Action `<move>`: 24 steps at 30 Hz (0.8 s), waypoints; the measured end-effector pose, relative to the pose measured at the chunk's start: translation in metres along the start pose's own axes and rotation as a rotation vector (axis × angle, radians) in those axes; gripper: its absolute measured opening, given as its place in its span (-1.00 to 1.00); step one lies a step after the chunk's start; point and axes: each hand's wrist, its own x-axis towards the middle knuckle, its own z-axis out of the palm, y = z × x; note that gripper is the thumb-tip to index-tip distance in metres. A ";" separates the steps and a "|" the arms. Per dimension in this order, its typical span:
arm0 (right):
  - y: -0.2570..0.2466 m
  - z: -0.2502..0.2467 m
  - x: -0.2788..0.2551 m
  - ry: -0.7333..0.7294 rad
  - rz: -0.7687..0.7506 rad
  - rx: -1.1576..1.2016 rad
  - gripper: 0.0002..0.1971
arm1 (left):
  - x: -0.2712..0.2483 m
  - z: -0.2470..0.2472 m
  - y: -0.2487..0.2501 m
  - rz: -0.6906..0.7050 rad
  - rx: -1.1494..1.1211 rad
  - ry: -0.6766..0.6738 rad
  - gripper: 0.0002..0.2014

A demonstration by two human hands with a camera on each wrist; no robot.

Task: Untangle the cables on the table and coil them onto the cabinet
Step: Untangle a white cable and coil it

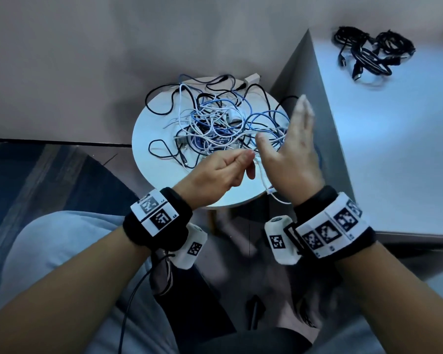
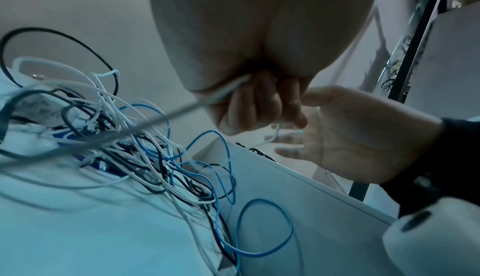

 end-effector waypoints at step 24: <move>0.008 0.013 -0.002 0.014 -0.332 0.012 -0.72 | 0.007 -0.025 0.013 -0.191 -0.498 0.049 -0.52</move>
